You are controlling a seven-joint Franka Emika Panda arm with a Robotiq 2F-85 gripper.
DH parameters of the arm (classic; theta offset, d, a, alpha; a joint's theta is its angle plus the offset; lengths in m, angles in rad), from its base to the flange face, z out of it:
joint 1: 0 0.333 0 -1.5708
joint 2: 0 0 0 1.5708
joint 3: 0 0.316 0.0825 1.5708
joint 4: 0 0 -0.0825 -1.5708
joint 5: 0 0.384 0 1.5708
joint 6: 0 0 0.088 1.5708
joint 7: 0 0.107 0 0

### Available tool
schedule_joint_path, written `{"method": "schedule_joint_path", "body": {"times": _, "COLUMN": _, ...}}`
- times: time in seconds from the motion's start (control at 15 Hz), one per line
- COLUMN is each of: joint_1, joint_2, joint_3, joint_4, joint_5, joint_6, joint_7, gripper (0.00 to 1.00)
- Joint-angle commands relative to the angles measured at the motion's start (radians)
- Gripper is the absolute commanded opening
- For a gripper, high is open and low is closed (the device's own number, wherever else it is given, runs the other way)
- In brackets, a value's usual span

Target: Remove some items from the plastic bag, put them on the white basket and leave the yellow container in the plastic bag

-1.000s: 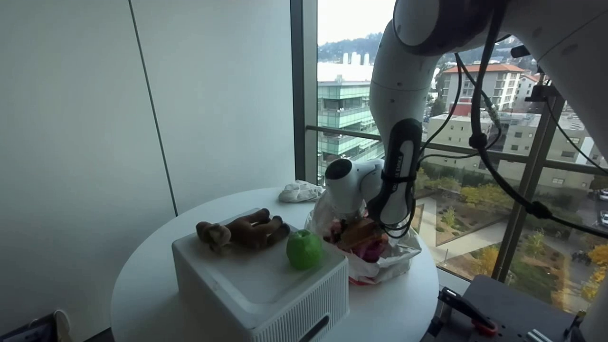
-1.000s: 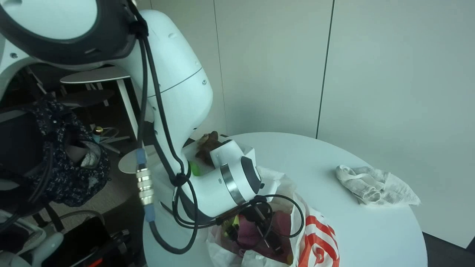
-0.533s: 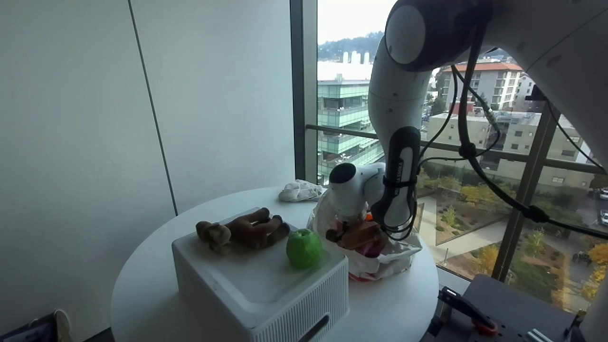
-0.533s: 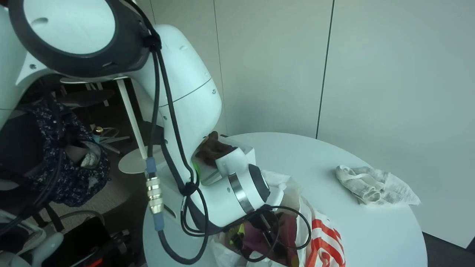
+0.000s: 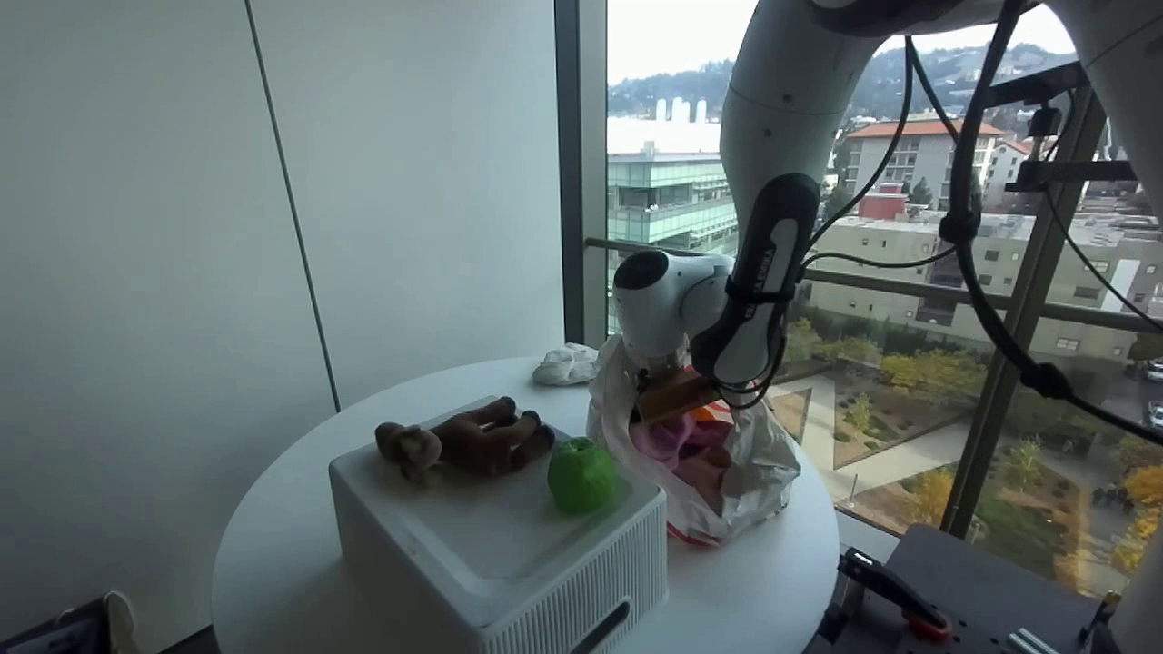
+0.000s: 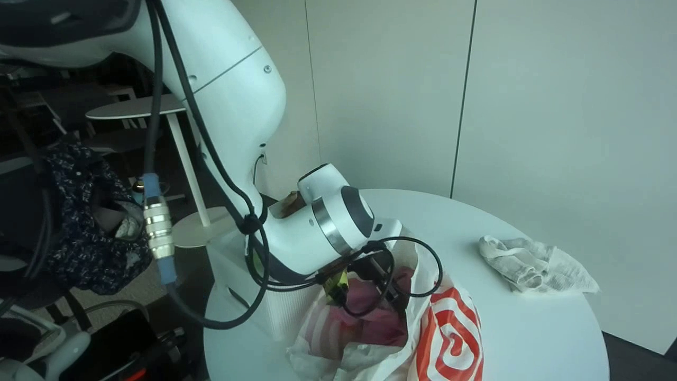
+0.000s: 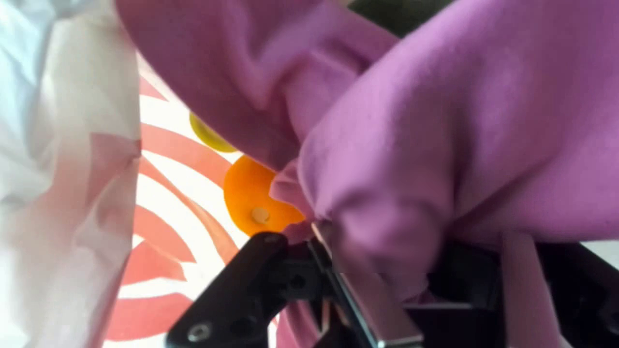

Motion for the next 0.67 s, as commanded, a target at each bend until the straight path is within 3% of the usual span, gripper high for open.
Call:
{"method": "schedule_joint_path", "body": {"times": 0.0, "joint_1": -0.05, "joint_2": -0.203, "joint_3": 0.116, "joint_4": -0.098, "joint_5": 0.202, "joint_6": -0.184, "joint_7": -0.263, "gripper": 0.08}}
{"method": "schedule_joint_path", "body": {"times": 0.2, "joint_1": -0.192, "joint_2": -0.274, "joint_3": 0.365, "joint_4": -0.098, "joint_5": 0.405, "joint_6": -0.393, "joint_7": -0.495, "gripper": 0.06}}
{"method": "schedule_joint_path", "body": {"times": 0.4, "joint_1": -0.252, "joint_2": -0.282, "joint_3": 0.508, "joint_4": -0.03, "joint_5": 0.645, "joint_6": -0.56, "joint_7": -0.721, "gripper": 0.07}}
{"method": "schedule_joint_path", "body": {"times": 0.47, "joint_1": -0.25, "joint_2": -0.284, "joint_3": 0.519, "joint_4": 0.0, "joint_5": 0.71, "joint_6": -0.637, "joint_7": -0.795, "gripper": 0.07}}
{"method": "schedule_joint_path", "body": {"times": 0.53, "joint_1": -0.138, "joint_2": -0.287, "joint_3": 0.411, "joint_4": 0.027, "joint_5": 0.781, "joint_6": -0.713, "joint_7": -0.866, "gripper": 0.07}}
{"method": "schedule_joint_path", "body": {"times": 0.6, "joint_1": -0.121, "joint_2": -0.278, "joint_3": 0.394, "joint_4": 0.055, "joint_5": 0.805, "joint_6": -0.793, "joint_7": -0.905, "gripper": 0.07}}
